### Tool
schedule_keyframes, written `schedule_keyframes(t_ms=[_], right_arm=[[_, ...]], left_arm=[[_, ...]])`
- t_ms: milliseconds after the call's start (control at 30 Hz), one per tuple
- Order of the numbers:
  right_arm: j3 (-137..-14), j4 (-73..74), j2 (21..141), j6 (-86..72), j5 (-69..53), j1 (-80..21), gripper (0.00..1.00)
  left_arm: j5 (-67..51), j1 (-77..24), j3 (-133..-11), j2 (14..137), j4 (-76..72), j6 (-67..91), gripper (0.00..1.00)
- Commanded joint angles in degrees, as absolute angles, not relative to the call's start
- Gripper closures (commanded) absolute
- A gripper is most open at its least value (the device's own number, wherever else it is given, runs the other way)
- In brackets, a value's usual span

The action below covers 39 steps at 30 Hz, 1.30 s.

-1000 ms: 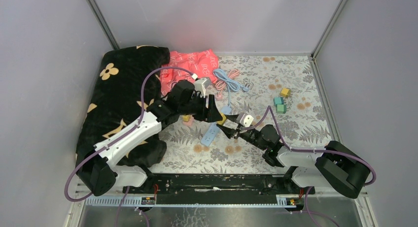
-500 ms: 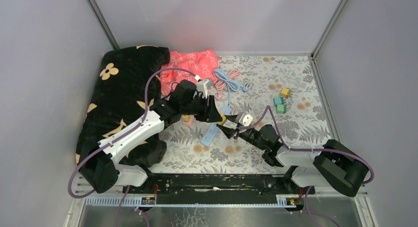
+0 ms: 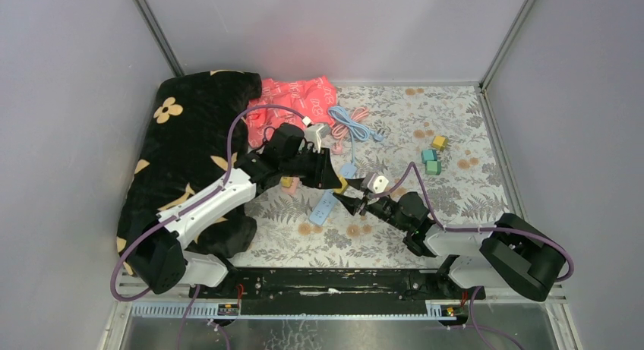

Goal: Insert the plug
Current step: Adjust the plug, then insert the plug into the socket.

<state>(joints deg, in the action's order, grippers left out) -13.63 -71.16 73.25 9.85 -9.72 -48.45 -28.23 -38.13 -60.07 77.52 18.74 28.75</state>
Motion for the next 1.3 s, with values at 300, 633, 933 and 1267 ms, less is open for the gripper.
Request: schedule_keyframes(t_ms=[300, 633, 933, 1267], right_arm=[[-15.34, -75.77, 76.91, 3.33, -6.32, -48.95, 0.46], [-23.1, -53.1, 76.12, -11.52, 1.54, -48.31, 0.11], [-30.17, -30.47, 74.46, -27.19, -3.34, -40.42, 0.01], [-31.32, -27.74, 78.34, -40.29, -5.83, -37.53, 0.0]], left_arm=[[-21.45, -37.59, -64.12, 78.88, 23.61, 20.71, 1.0], [-13.25, -36.59, -70.06, 84.21, 28.74, 14.96, 1.0], [-10.39, -36.21, -73.69, 89.88, 29.45, 13.21, 1.0], [-9.23, -36.21, -74.55, 94.3, 29.42, 12.93, 1.0]])
